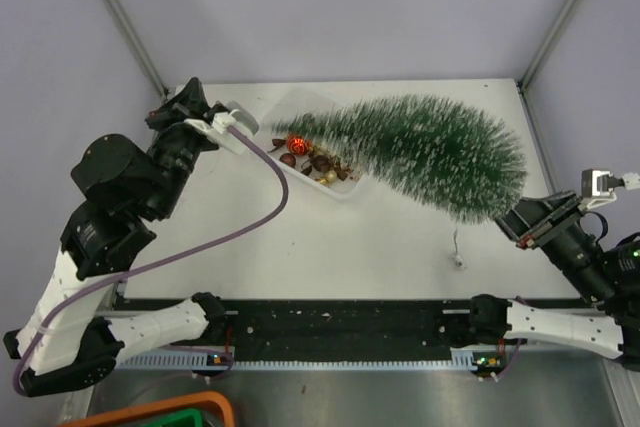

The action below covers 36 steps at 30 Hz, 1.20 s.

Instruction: Decorate the small christmas tree

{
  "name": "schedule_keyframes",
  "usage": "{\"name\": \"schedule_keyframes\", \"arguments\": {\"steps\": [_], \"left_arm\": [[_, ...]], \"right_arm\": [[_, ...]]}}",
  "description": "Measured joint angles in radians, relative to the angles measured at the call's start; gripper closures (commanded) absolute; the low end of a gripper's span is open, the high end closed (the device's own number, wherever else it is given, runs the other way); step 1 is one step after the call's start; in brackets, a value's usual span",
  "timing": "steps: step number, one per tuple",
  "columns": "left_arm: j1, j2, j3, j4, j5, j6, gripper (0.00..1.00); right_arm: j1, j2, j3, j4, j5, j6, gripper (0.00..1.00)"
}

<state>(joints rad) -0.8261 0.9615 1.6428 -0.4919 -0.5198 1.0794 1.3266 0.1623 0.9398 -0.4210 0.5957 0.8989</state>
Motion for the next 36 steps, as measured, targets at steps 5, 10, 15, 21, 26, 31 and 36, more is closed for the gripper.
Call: {"name": "schedule_keyframes", "arguments": {"steps": [5, 10, 15, 21, 26, 31, 36], "left_arm": [[-0.015, -0.046, -0.035, -0.071, 0.023, 0.008, 1.00], [-0.077, -0.064, -0.080, -0.146, 0.024, 0.027, 1.00], [-0.191, -0.057, -0.108, -0.216, -0.033, 0.050, 1.00], [-0.461, -0.025, -0.119, -0.281, -0.166, 0.051, 1.00], [-0.570, 0.041, -0.079, -0.345, -0.258, 0.022, 1.00], [-0.632, 0.097, -0.012, -0.405, -0.314, 0.006, 1.00], [-0.662, 0.131, 0.101, -0.409, -0.359, 0.020, 1.00]], "right_arm": [[0.000, 0.158, 0.109, 0.033, 0.142, -0.001, 1.00], [0.000, 0.273, 0.157, 0.073, 0.265, -0.010, 1.00], [0.000, 0.358, 0.211, 0.076, 0.449, -0.061, 1.00], [0.000, 0.533, 0.317, 0.131, 0.689, -0.233, 1.00], [-0.016, 0.650, 0.314, 0.344, 0.818, -0.519, 1.00], [-0.085, 0.678, 0.231, 0.594, 0.861, -0.822, 1.00], [-0.159, 0.708, 0.230, 0.662, 0.876, -0.991, 1.00]]}}
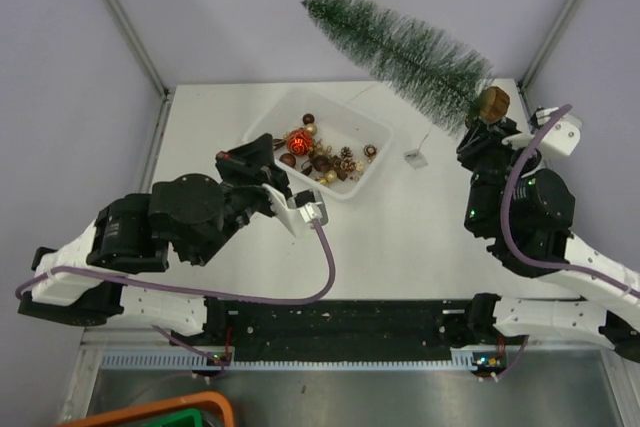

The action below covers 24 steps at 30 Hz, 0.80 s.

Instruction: Decorate the small christmas tree

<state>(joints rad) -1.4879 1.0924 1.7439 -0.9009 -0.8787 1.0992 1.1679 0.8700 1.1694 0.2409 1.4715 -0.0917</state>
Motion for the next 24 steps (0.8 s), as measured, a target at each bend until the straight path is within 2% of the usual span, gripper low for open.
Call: {"name": "schedule_keyframes", "arguments": {"steps": [5, 8, 15, 24], "left_arm": [[-0.014, 0.001, 0.032, 0.083, -0.041, 0.093, 1.00], [-0.026, 0.003, 0.032, 0.143, -0.059, 0.164, 1.00], [-0.036, 0.007, 0.018, 0.281, -0.061, 0.299, 1.00], [-0.037, 0.027, -0.024, 0.573, 0.010, 0.542, 1.00]], "right_arm": [[-0.015, 0.031, -0.011, -0.027, -0.009, -0.076, 1.00], [-0.017, 0.052, -0.018, -0.120, -0.021, -0.067, 1.00], [-0.017, 0.066, -0.044, -0.370, -0.106, 0.017, 1.00], [-0.017, 0.006, -0.097, -0.603, -0.301, 0.195, 1.00]]}}
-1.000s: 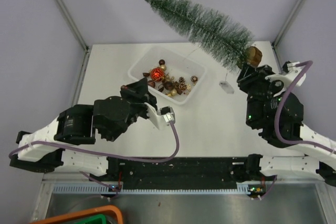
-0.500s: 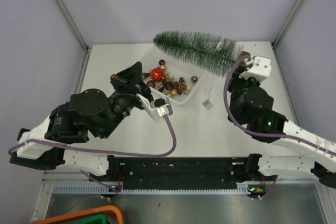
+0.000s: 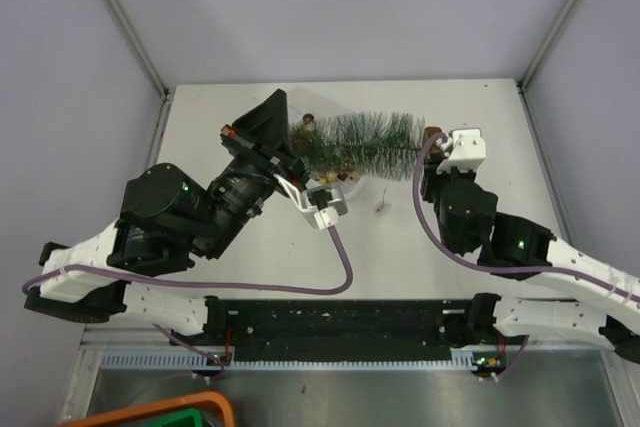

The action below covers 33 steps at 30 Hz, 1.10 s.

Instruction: Decorate the small christmas tree

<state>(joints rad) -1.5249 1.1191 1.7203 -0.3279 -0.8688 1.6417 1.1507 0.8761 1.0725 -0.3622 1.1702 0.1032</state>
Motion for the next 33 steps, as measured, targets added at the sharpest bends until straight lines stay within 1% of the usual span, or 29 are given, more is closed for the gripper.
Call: {"name": "schedule_keyframes", "arguments": {"steps": [4, 8, 12, 17, 23, 25, 27, 31, 33], "left_arm": [[0.000, 0.010, -0.006, 0.114, 0.043, 0.096, 1.00], [0.008, 0.011, -0.006, 0.163, 0.066, 0.165, 1.00], [0.026, 0.003, -0.006, 0.160, 0.068, 0.195, 1.00], [0.037, -0.034, -0.009, 0.137, 0.064, 0.221, 0.98], [0.058, -0.090, -0.016, 0.133, 0.072, 0.247, 0.96], [0.063, -0.098, -0.016, 0.132, 0.078, 0.248, 0.94], [0.069, -0.106, -0.024, 0.132, 0.095, 0.247, 0.89], [0.076, -0.121, -0.042, 0.124, 0.124, 0.240, 0.88], [0.080, -0.130, -0.048, 0.110, 0.137, 0.226, 0.82]], "right_arm": [[0.000, -0.051, -0.035, -0.076, -0.092, 0.066, 1.00], [0.000, -0.095, -0.039, -0.143, -0.151, 0.091, 1.00], [0.000, -0.117, -0.020, -0.213, -0.175, 0.072, 1.00], [0.000, -0.116, 0.064, -0.272, -0.205, 0.000, 1.00], [0.000, -0.121, 0.115, -0.320, -0.304, -0.045, 1.00], [0.001, -0.127, 0.128, -0.339, -0.356, -0.051, 1.00], [0.001, -0.132, 0.145, -0.359, -0.402, -0.055, 1.00], [0.001, -0.148, 0.195, -0.431, -0.504, -0.060, 1.00], [0.001, -0.155, 0.229, -0.475, -0.562, -0.058, 1.00]]}}
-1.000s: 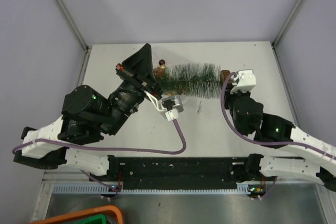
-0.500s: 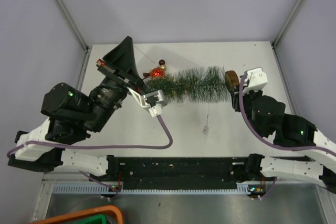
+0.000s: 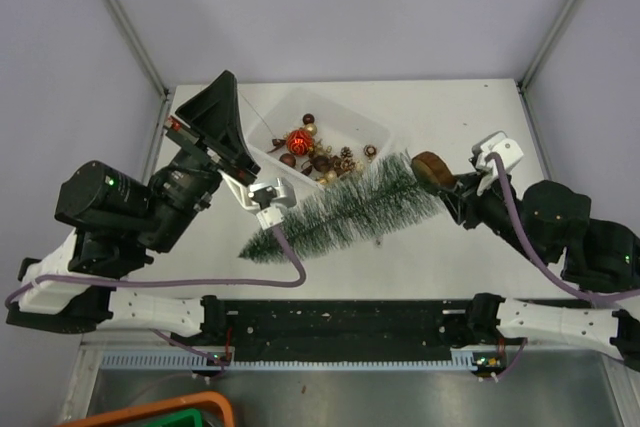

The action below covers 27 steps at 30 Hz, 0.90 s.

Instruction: Decorate the small christmas tree

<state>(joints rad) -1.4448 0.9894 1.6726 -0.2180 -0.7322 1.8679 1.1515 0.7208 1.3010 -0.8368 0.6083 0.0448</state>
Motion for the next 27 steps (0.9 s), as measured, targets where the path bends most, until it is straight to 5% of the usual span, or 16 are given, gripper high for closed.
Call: {"name": "schedule_keyframes", "arguments": {"steps": [8, 11, 14, 27], "left_arm": [[0.013, -0.016, 0.003, -0.071, 0.019, -0.174, 0.74], [0.022, 0.014, 0.062, -0.097, 0.015, -0.298, 0.80], [0.040, 0.039, 0.117, -0.124, 0.015, -0.426, 1.00], [0.137, 0.007, 0.040, -0.206, 0.030, -0.690, 1.00]], "right_arm": [[0.000, -0.012, 0.070, -0.089, -0.226, 0.038, 1.00], [0.000, -0.035, 0.070, -0.095, -0.299, 0.069, 1.00], [0.000, -0.084, 0.068, -0.077, -0.349, 0.113, 1.00], [0.065, -0.289, -0.019, 0.252, -0.335, 0.314, 1.00]]}}
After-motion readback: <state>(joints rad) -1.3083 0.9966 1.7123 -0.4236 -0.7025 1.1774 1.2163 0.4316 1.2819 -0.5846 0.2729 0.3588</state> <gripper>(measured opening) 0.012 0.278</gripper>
